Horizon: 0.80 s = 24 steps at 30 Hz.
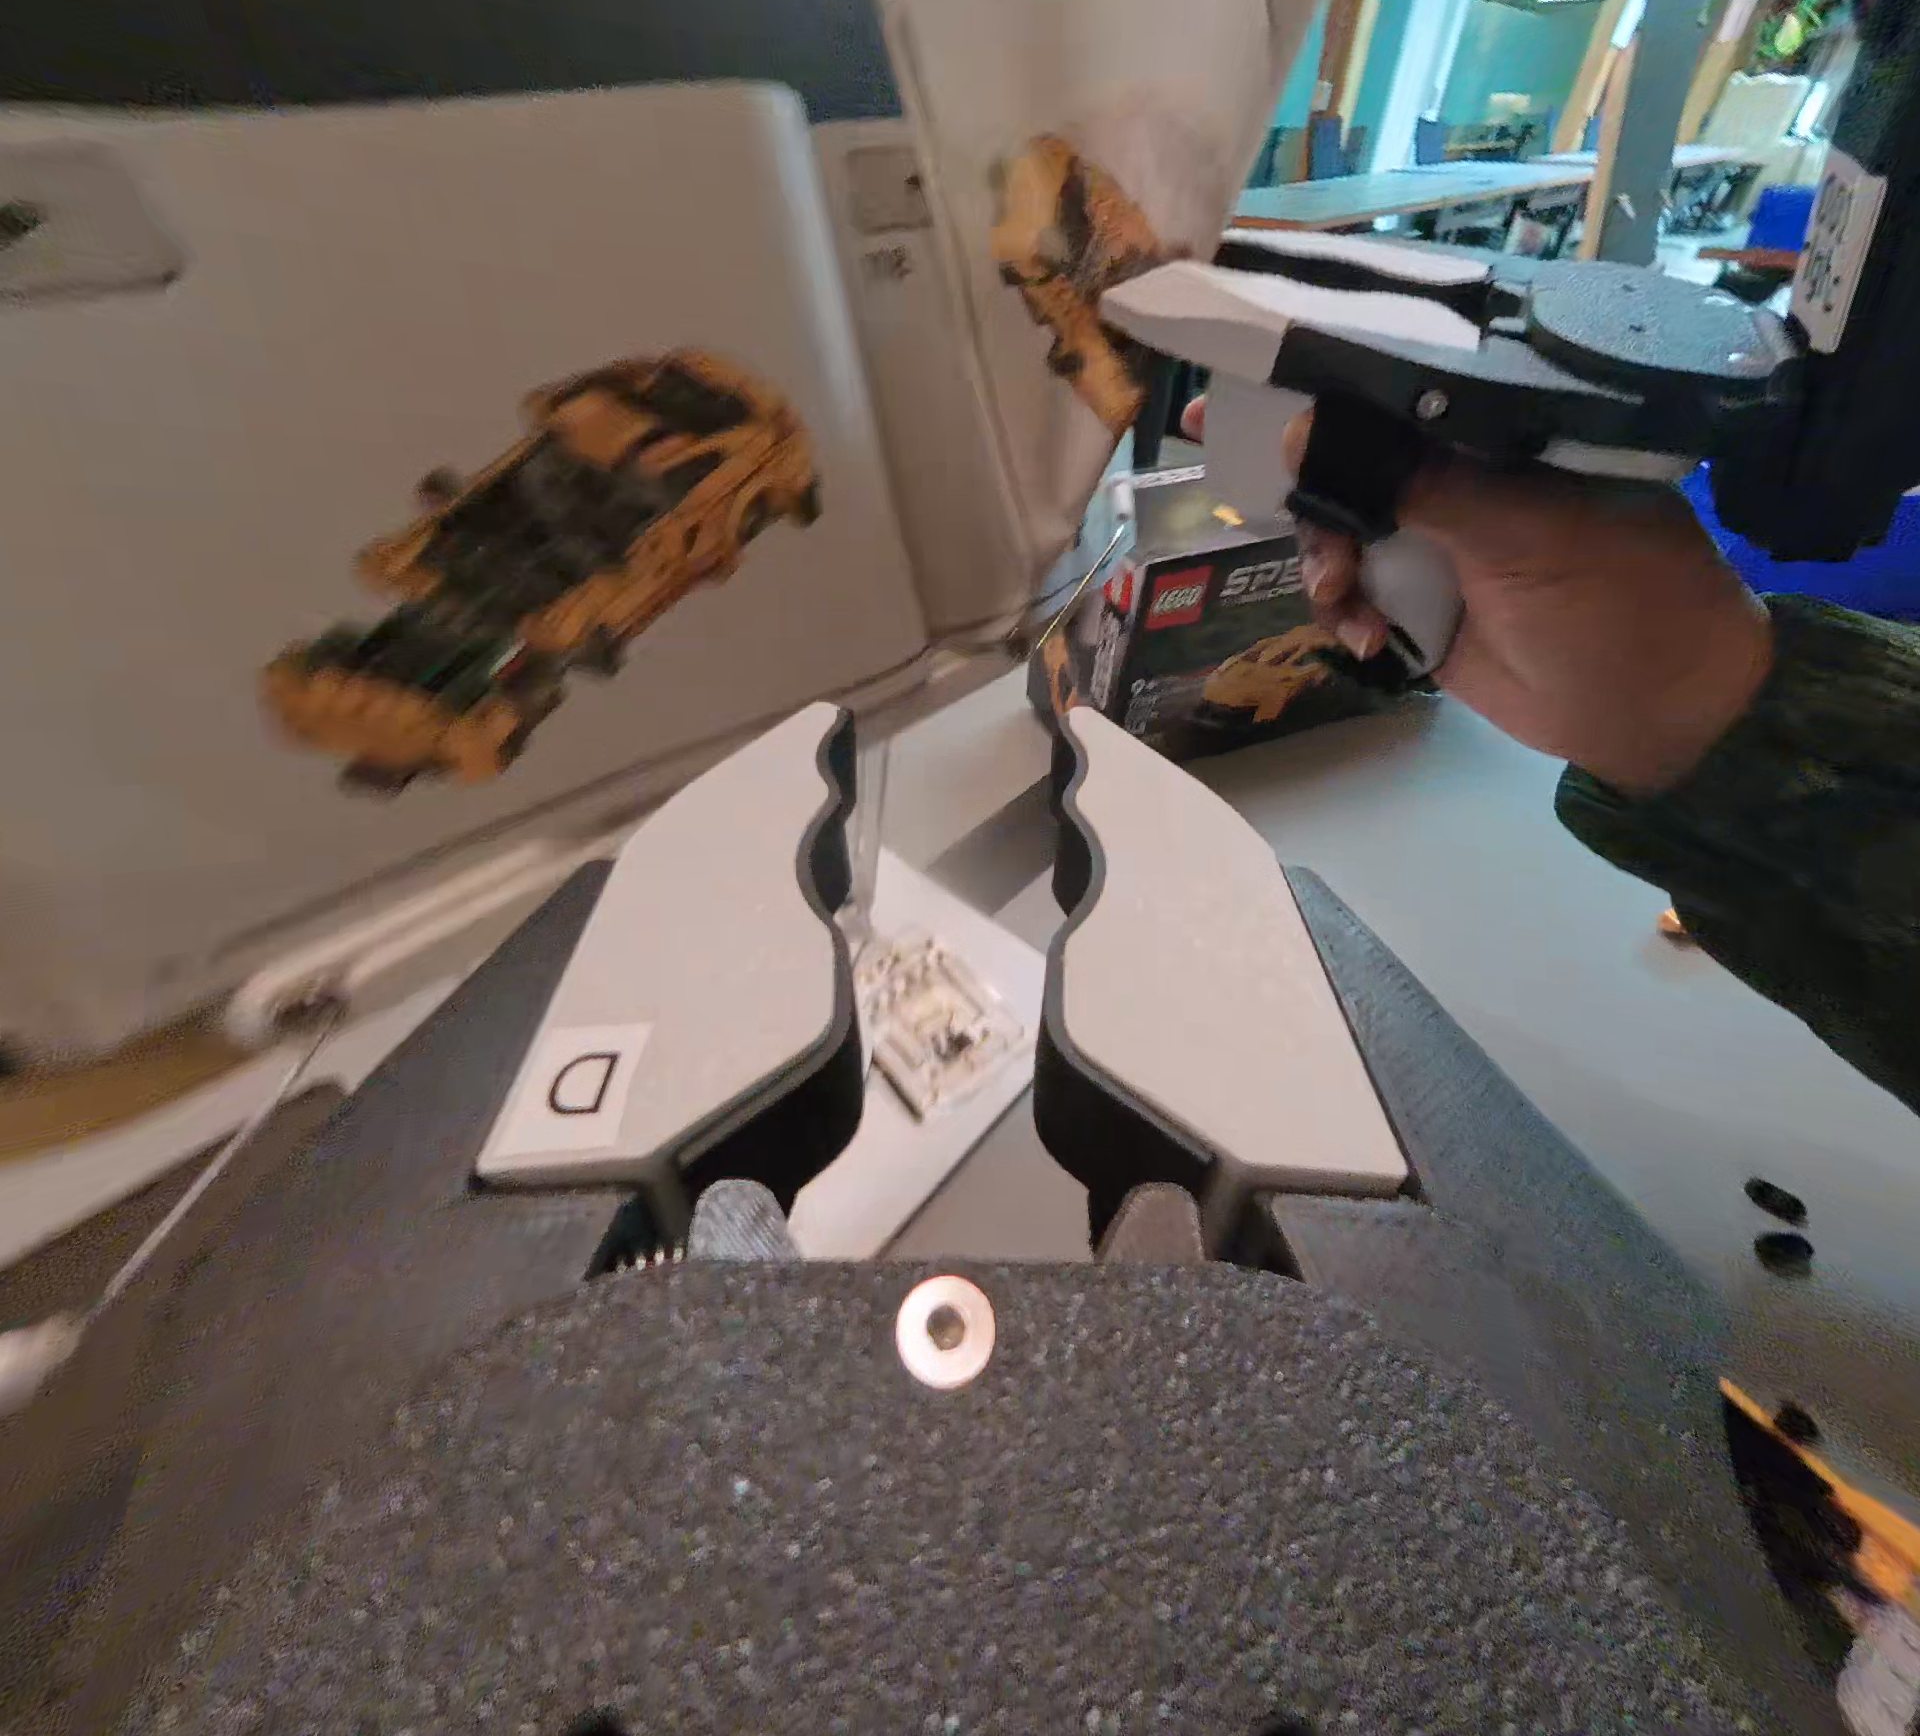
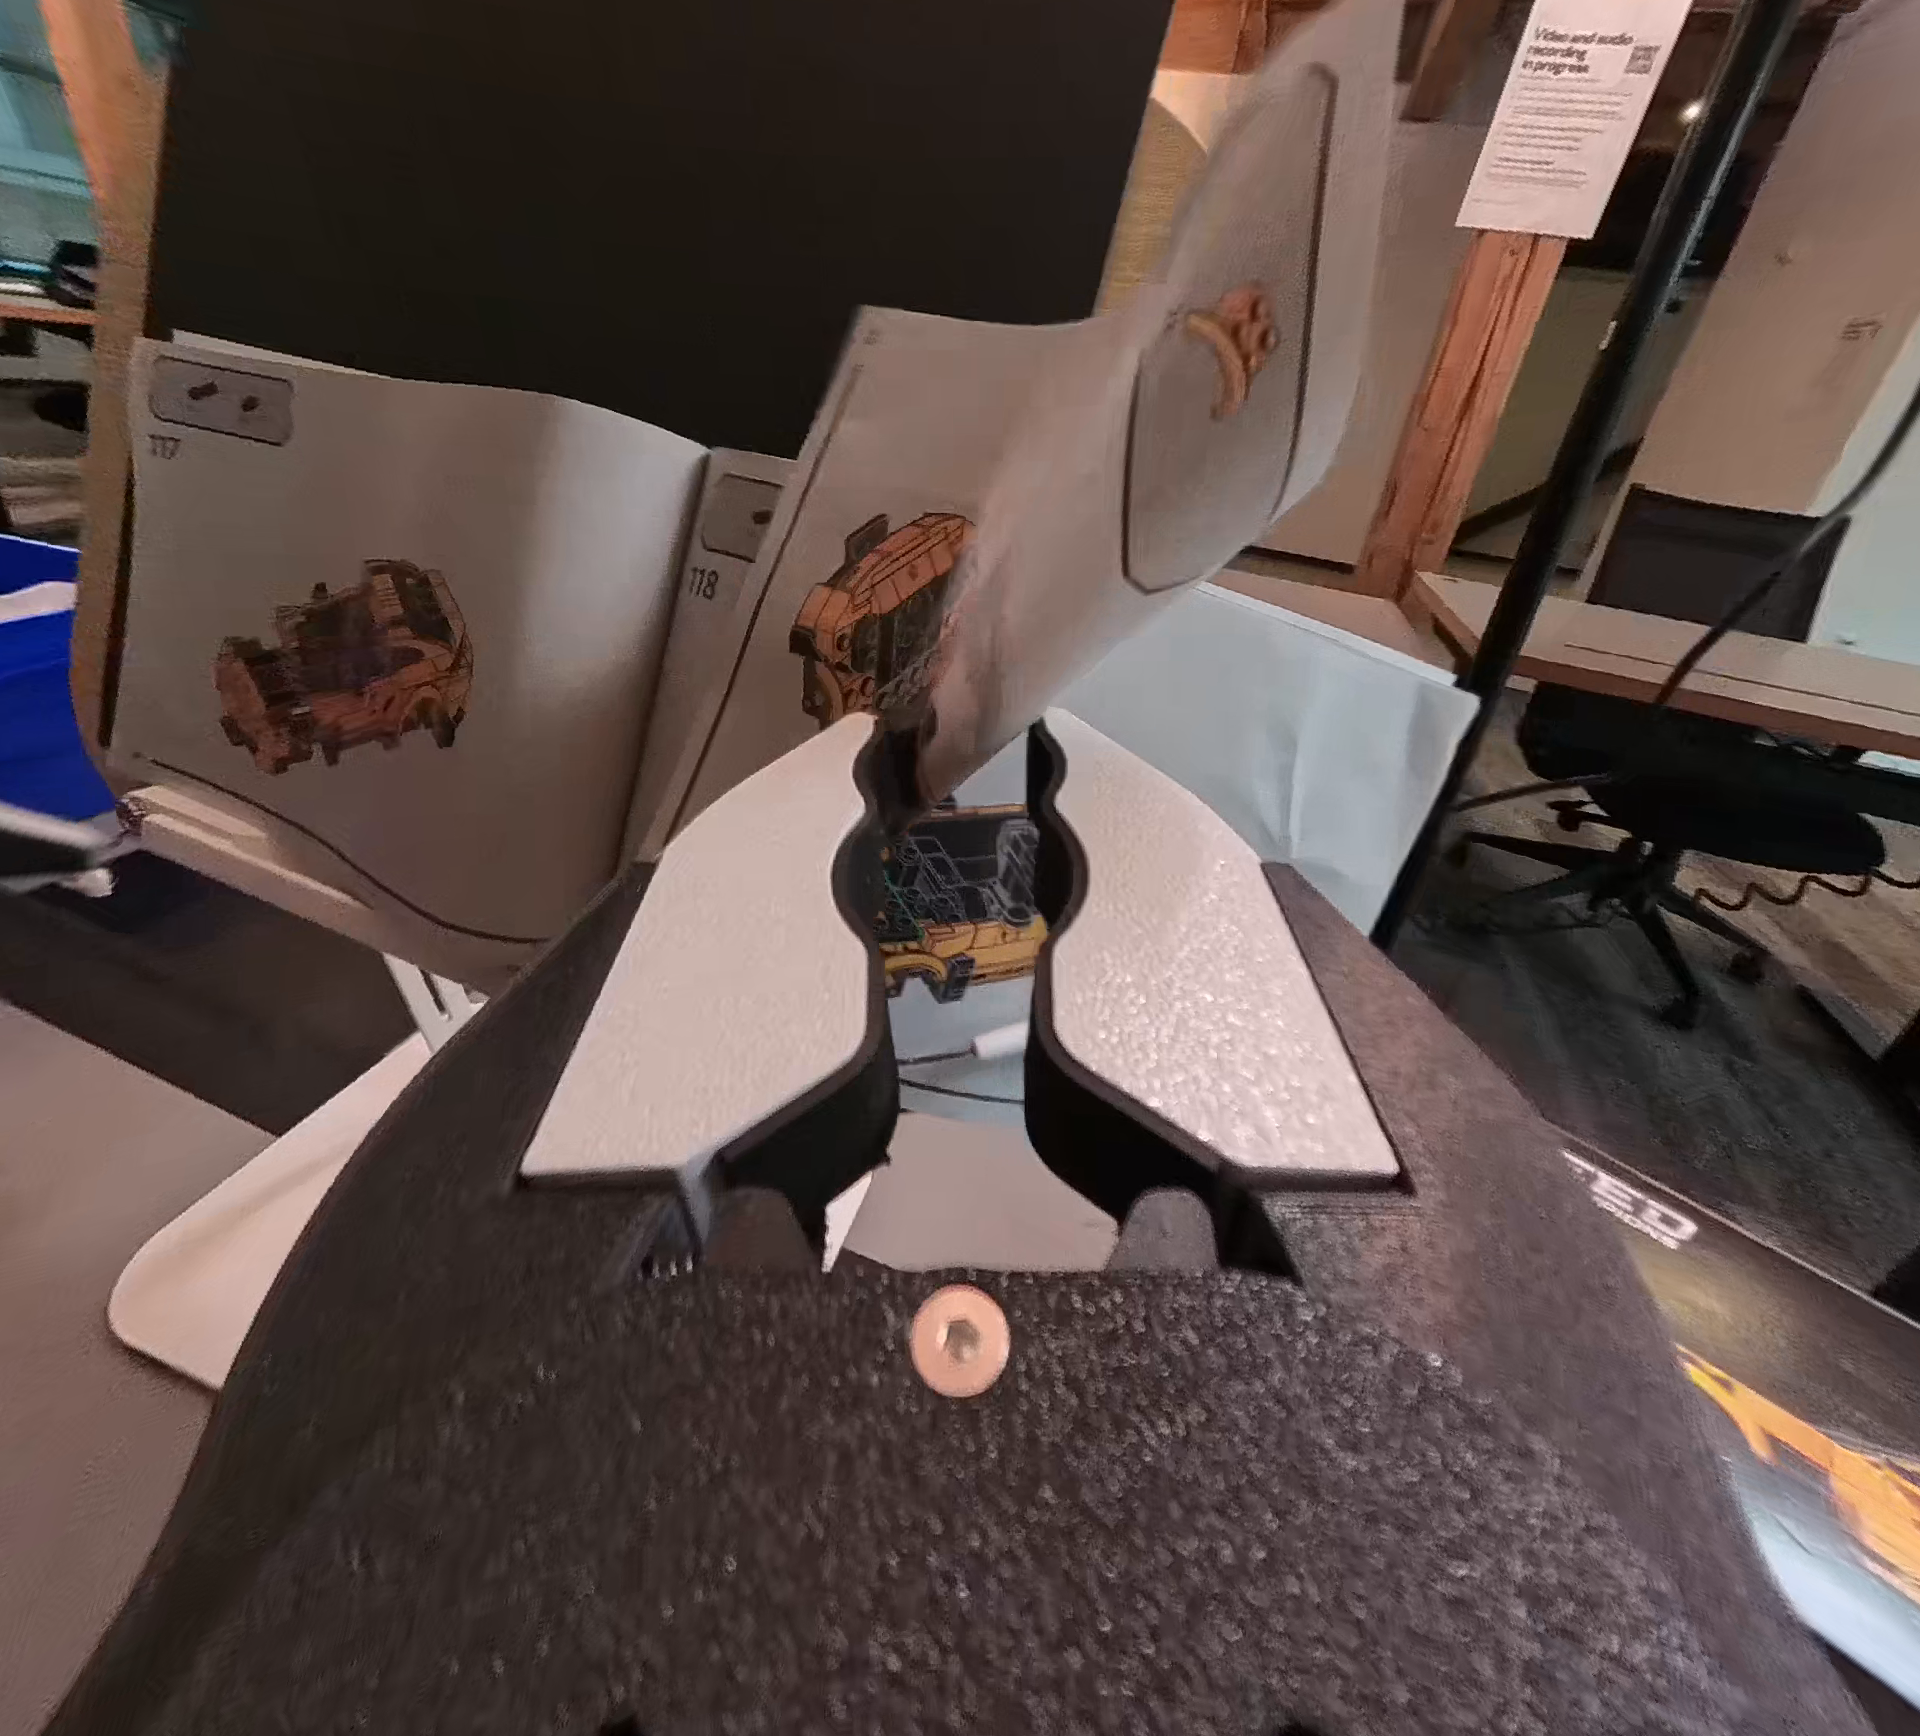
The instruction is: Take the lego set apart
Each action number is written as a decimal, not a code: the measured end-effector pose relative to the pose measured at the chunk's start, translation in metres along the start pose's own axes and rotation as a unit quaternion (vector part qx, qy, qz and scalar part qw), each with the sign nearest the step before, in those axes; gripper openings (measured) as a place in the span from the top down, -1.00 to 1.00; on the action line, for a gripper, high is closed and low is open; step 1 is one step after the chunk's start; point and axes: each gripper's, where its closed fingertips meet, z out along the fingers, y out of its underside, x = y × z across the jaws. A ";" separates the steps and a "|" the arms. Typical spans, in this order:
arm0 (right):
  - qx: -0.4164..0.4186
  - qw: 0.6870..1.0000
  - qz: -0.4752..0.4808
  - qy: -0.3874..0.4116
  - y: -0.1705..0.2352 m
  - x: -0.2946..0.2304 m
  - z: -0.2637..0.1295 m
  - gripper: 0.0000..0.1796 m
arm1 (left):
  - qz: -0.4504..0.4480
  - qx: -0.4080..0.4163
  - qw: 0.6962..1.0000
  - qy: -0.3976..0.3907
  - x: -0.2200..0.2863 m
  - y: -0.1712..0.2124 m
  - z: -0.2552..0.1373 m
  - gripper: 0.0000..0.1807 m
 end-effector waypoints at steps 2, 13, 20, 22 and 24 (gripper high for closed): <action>0.000 1.000 0.012 -0.016 0.001 0.004 -0.003 0.73 | 0.049 0.000 0.999 0.011 0.016 -0.015 0.023 0.61; -0.079 0.984 0.157 -0.033 0.055 0.026 -0.023 0.75 | 0.133 -0.069 0.989 0.020 0.041 -0.019 0.099 0.69; -0.109 0.964 0.230 -0.082 0.073 -0.008 -0.013 0.75 | 0.150 -0.031 0.977 0.149 0.085 -0.028 0.086 0.65; -0.113 0.961 0.245 -0.065 0.074 -0.005 -0.008 0.79 | 0.160 -0.003 0.975 0.157 0.090 -0.040 0.080 0.68; -0.108 0.953 0.275 -0.068 0.074 -0.005 -0.007 0.84 | 0.152 0.002 0.979 0.132 0.081 -0.048 0.081 0.74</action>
